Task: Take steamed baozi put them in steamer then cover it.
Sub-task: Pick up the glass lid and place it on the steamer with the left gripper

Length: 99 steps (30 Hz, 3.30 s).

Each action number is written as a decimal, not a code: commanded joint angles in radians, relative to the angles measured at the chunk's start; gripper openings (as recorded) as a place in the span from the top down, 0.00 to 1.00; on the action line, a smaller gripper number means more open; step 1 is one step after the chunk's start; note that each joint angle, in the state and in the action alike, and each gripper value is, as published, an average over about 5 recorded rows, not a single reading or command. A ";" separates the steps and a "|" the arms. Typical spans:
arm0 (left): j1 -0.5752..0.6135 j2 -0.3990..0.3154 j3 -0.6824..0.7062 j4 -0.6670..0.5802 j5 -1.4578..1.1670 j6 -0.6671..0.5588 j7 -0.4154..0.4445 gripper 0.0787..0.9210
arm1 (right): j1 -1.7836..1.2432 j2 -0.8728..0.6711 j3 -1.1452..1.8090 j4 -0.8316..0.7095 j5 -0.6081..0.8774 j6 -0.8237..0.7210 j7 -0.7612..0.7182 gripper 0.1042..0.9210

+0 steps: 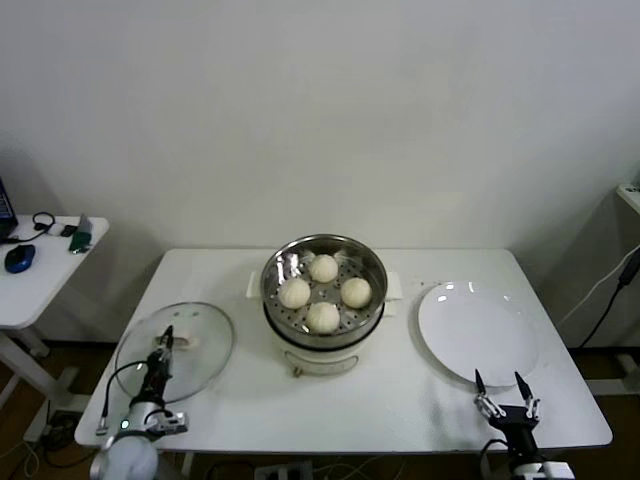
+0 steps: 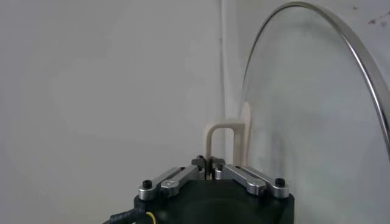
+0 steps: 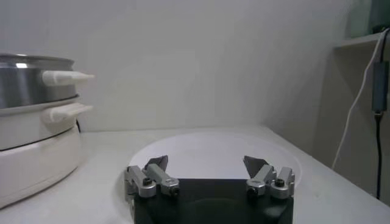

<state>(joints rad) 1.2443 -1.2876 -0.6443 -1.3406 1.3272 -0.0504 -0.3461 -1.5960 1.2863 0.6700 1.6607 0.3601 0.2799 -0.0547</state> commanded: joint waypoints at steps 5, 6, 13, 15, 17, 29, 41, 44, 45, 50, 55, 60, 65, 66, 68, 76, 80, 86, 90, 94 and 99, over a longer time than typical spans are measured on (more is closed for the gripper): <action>0.053 0.135 0.016 -0.422 -0.260 0.172 0.210 0.94 | 0.001 0.000 0.008 0.013 -0.040 -0.024 0.028 0.12; 0.058 0.155 0.021 -0.464 -0.285 0.210 0.240 0.94 | 0.002 0.000 0.008 0.017 -0.045 -0.029 0.031 0.12; 0.040 0.270 0.085 -0.703 -0.362 0.464 0.378 0.94 | 0.002 0.000 0.005 0.058 -0.050 -0.045 0.031 0.12; 0.011 0.286 0.139 -0.743 -0.370 0.526 0.386 0.94 | 0.003 -0.001 0.004 0.065 -0.051 -0.047 0.031 0.12; -0.028 0.289 0.208 -0.775 -0.374 0.599 0.392 0.94 | 0.004 -0.001 0.003 0.068 -0.053 -0.047 0.030 0.12; -0.276 0.164 0.666 -0.746 -0.151 0.832 0.484 0.94 | 0.026 0.004 -0.004 0.054 -0.061 -0.031 0.024 0.12; -0.417 -0.029 0.861 -0.534 0.014 0.836 0.573 0.94 | 0.043 0.004 -0.008 0.031 -0.060 -0.020 0.025 0.12; -0.434 -0.076 0.882 -0.476 0.028 0.836 0.574 0.94 | 0.045 0.004 -0.006 0.033 -0.058 -0.021 0.025 0.12; -0.437 -0.086 0.887 -0.459 0.034 0.836 0.575 0.94 | 0.046 0.004 -0.005 0.034 -0.058 -0.022 0.025 0.12; -0.435 -0.117 0.901 -0.404 0.054 0.836 0.584 0.94 | 0.051 0.002 -0.004 0.034 -0.057 -0.022 0.026 0.12; -0.434 -0.127 0.893 -0.350 0.065 0.836 0.564 0.94 | 0.049 0.006 -0.005 0.034 -0.057 -0.020 0.025 0.12; -0.438 -0.121 0.870 -0.329 0.068 0.834 0.529 0.94 | 0.043 0.010 -0.006 0.027 -0.057 -0.011 0.025 0.12; -0.443 -0.119 0.865 -0.320 0.075 0.833 0.520 0.94 | 0.040 0.008 -0.003 0.018 -0.055 -0.003 0.026 0.12; -0.442 -0.122 0.866 -0.321 0.075 0.833 0.519 0.94 | 0.040 0.007 -0.002 0.016 -0.055 -0.002 0.026 0.12; -0.442 -0.126 0.868 -0.323 0.075 0.835 0.519 0.94 | 0.040 0.006 0.000 0.014 -0.054 0.000 0.026 0.12; -0.422 -0.121 0.865 -0.335 0.078 0.836 0.522 0.94 | 0.039 0.005 0.002 0.012 -0.053 0.003 0.026 0.12; -0.418 -0.116 0.852 -0.329 0.078 0.836 0.523 0.94 | 0.040 0.005 0.000 0.012 -0.054 0.002 0.025 0.12; -0.411 -0.116 0.845 -0.324 0.076 0.836 0.522 0.94 | 0.041 0.005 -0.001 0.010 -0.054 0.003 0.025 0.12; -0.406 -0.123 0.844 -0.320 0.071 0.834 0.518 0.94 | 0.043 0.005 0.000 0.009 -0.055 0.003 0.025 0.12; -0.403 -0.129 0.845 -0.316 0.071 0.834 0.514 0.94 | 0.044 0.005 0.000 0.010 -0.055 0.002 0.025 0.12; -0.392 -0.127 0.848 -0.330 0.077 0.834 0.515 0.94 | 0.043 0.005 0.000 0.007 -0.056 0.005 0.025 0.12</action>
<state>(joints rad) 0.8427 -1.4145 0.2032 -1.6659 1.4021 0.7362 0.1673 -1.5527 1.2912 0.6698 1.6699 0.3048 0.2823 -0.0296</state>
